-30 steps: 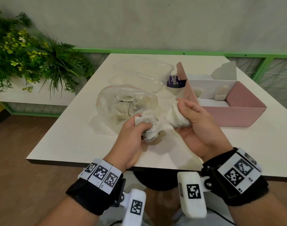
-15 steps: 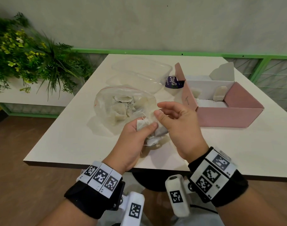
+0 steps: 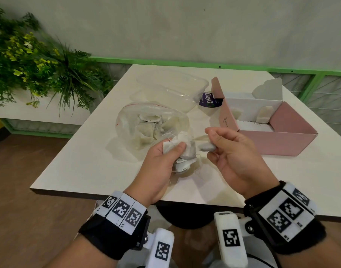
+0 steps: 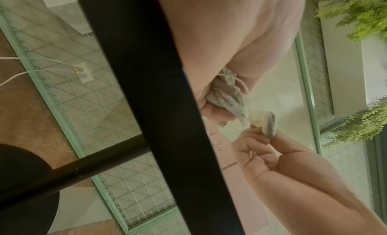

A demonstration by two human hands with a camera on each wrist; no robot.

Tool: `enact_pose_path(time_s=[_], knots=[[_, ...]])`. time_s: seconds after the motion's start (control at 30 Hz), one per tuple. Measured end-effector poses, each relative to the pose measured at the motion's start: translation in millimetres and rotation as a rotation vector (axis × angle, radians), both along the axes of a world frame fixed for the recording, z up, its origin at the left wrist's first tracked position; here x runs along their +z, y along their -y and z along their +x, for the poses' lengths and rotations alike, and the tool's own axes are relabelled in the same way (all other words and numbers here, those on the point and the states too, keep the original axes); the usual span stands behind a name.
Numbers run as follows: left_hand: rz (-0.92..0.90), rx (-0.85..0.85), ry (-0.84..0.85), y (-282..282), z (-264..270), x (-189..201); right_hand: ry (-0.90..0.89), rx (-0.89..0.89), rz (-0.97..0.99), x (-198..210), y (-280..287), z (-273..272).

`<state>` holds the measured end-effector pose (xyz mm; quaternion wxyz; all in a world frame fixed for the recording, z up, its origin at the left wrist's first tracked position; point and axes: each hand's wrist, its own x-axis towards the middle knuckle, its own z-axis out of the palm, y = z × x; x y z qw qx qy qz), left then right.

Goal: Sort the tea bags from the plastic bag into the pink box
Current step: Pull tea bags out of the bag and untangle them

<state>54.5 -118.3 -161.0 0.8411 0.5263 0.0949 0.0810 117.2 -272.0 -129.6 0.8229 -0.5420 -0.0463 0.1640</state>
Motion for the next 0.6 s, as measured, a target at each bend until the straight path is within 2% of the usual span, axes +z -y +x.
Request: enact_pose_path(time_s=[0.1,0.3,0.43,0.6], knots=[[0.005,0.003,0.0,0.1,-0.1,0.8,-0.018,0.097,0.051,2.4,-0.2,-2.9],[0.022,-0.013,0.017,0.0,-3.1,2.5,0.197,0.098,-0.336,-6.4,-9.8,-12.8],[0.029,-0.019,0.023,-0.2,-3.2,3.2,0.148,0.067,-0.315,-8.0,-13.2,-10.4],[0.058,-0.027,0.01,-1.1,-2.5,1.7,0.055,0.144,-0.253,-1.9,-12.5,-4.2]])
